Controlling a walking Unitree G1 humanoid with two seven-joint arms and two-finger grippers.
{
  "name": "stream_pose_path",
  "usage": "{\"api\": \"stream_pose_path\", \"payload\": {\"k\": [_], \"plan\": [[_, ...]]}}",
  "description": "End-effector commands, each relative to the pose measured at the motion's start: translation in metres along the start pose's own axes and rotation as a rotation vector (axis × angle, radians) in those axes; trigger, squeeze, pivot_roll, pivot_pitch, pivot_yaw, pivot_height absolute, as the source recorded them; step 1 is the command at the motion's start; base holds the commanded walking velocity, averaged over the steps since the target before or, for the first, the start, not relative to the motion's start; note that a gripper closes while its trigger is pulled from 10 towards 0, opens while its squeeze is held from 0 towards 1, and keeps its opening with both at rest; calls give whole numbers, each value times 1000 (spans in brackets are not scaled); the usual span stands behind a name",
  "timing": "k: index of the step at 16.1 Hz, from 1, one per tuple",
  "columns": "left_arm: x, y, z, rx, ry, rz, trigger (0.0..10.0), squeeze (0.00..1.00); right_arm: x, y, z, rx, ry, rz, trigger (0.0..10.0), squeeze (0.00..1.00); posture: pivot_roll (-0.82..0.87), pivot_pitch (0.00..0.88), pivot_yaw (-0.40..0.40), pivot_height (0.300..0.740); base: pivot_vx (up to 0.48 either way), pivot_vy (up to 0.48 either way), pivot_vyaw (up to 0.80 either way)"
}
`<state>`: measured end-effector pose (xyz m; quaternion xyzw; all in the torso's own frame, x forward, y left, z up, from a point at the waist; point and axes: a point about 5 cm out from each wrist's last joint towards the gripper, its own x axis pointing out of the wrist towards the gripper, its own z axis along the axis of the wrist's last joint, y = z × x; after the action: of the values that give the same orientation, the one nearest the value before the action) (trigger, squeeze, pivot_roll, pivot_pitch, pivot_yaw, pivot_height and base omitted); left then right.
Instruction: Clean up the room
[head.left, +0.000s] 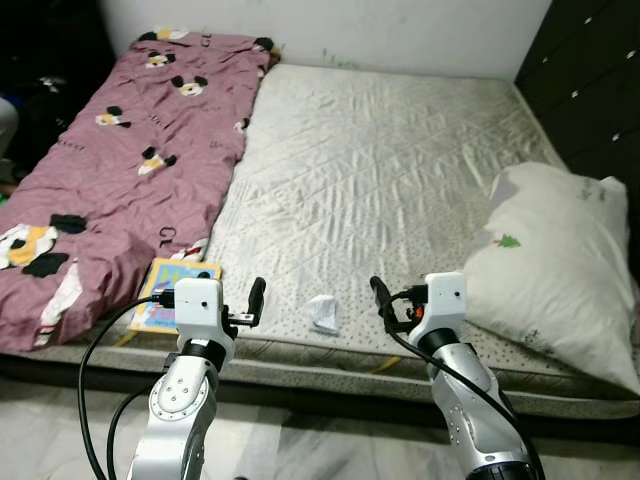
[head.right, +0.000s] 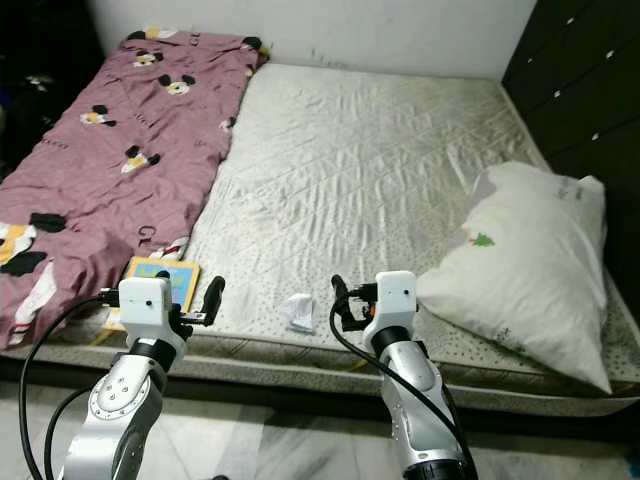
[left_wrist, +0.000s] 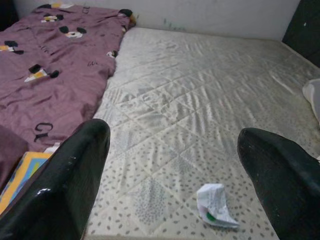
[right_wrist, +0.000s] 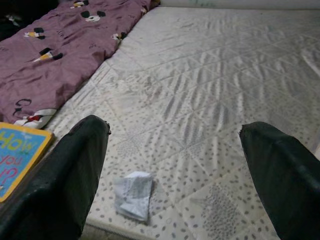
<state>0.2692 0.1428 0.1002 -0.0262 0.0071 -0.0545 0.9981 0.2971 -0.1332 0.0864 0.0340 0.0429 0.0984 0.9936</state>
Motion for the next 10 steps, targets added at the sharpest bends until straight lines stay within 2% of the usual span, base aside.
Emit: {"api": "stream_pose_path", "payload": {"k": [1, 9, 10], "plan": [[0, 1, -3, -3, 10, -2, 10000, 0, 0, -2, 0, 1, -2, 0, 10000, 0, 6, 138, -17, 740, 375, 0, 0], [1, 0, -2, -6, 9, -5, 10000, 0, 2, -5, 3, -7, -16, -12, 10000, 0, 3, 136, -18, 740, 328, 0, 0], [1, 0, -3, -12, 16, 21, 10000, 0, 1, -4, 3, -5, -15, -12, 10000, 0, 2, 136, -18, 740, 0, 0, 0]]}}
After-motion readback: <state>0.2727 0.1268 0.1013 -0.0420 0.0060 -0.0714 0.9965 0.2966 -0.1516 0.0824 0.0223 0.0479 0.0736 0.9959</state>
